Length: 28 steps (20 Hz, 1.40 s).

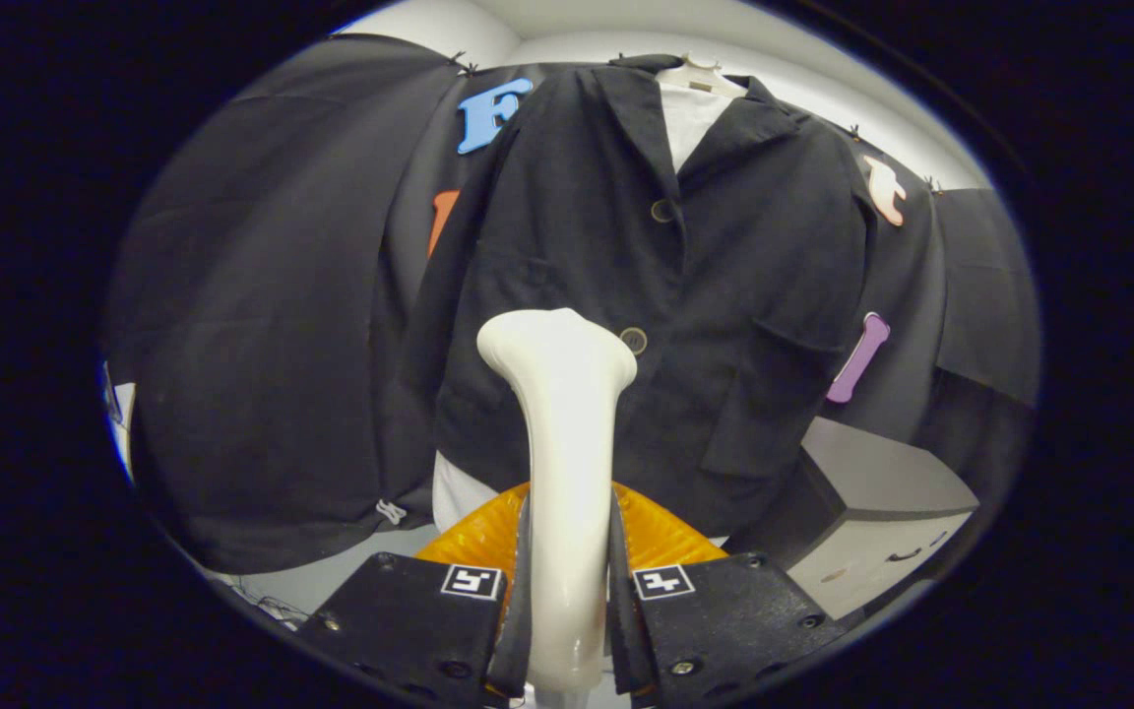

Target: Iron the clothes twice with a garment steamer, once on the left side and once on the right side.

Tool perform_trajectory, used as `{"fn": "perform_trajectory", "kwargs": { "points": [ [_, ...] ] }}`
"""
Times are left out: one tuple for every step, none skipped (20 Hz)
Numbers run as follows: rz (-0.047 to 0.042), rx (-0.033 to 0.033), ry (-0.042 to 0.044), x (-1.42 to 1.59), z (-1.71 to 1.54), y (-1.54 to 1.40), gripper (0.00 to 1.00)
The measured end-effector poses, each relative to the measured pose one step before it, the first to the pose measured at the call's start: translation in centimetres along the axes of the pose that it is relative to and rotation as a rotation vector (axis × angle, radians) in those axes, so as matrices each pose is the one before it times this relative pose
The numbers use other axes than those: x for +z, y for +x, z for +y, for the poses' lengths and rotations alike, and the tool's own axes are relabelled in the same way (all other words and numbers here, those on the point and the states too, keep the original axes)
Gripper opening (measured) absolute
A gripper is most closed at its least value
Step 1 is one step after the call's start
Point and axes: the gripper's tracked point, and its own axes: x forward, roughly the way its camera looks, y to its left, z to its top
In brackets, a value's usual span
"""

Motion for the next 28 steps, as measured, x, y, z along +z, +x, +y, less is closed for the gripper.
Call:
{"fn": "perform_trajectory", "kwargs": {
  "points": [
    [0.02320,0.00174,-0.00836,-0.979,0.212,0.075,0.35],
    [0.01988,0.00419,-0.00376,-0.994,0.286,0.256,0.35],
    [0.02275,0.00451,-0.00746,-0.950,-0.050,0.187,0.35],
    [0.01679,0.00503,-0.00598,-0.855,0.059,0.344,0.35],
    [0.01405,0.00471,-0.00941,-1.070,0.380,0.179,0.35],
    [0.00963,0.00799,-0.01187,-0.862,0.226,0.164,0.35],
    [0.01297,0.00831,-0.01607,-1.042,0.191,0.078,0.35],
    [0.01125,0.01004,-0.01024,-0.954,0.084,-0.015,0.35],
    [0.00736,0.00820,-0.00651,-0.718,-0.142,-0.029,0.36],
    [0.00632,0.00713,-0.00303,-0.218,-0.307,-0.213,0.35],
    [-0.00148,0.00659,0.00348,-0.484,-0.479,-0.597,0.35],
    [-0.00358,0.00611,0.00008,-0.404,-0.753,-0.958,0.35],
    [-0.00732,0.00542,0.00249,-0.552,-0.940,-1.175,0.35],
    [-0.00663,0.00146,0.00715,-0.421,-1.112,-1.245,0.35],
    [-0.00608,-0.00063,0.00816,-0.549,-1.176,-1.058,0.35],
    [-0.00882,-0.00349,0.00975,-0.587,-1.437,-1.301,0.35],
    [-0.00250,-0.00693,-0.00216,-0.553,-1.470,-0.931,0.35],
    [0.00752,-0.01131,0.01145,-0.957,-1.575,-0.988,0.35],
    [0.00971,-0.00615,0.02413,-0.803,-1.520,-0.923,0.35],
    [0.00598,-0.00676,0.01989,-0.630,-1.574,-0.963,0.35],
    [0.00258,-0.01069,0.01231,-0.510,-1.640,-1.009,0.35],
    [-0.00006,-0.01063,0.01124,-0.443,-1.697,-0.879,0.35],
    [0.00388,-0.01112,0.01375,-0.436,-1.455,-0.998,0.35],
    [0.00190,-0.00965,0.01612,-0.481,-1.532,-0.989,0.35],
    [0.00139,-0.01007,0.01167,-0.406,-1.350,-0.936,0.35],
    [0.00105,-0.00992,0.01332,-0.412,-1.315,-0.879,0.35],
    [0.00352,-0.00857,0.01270,-0.322,-1.163,-0.821,0.35],
    [0.00267,-0.00812,0.01632,-0.390,-1.031,-0.815,0.35]
  ]
}}
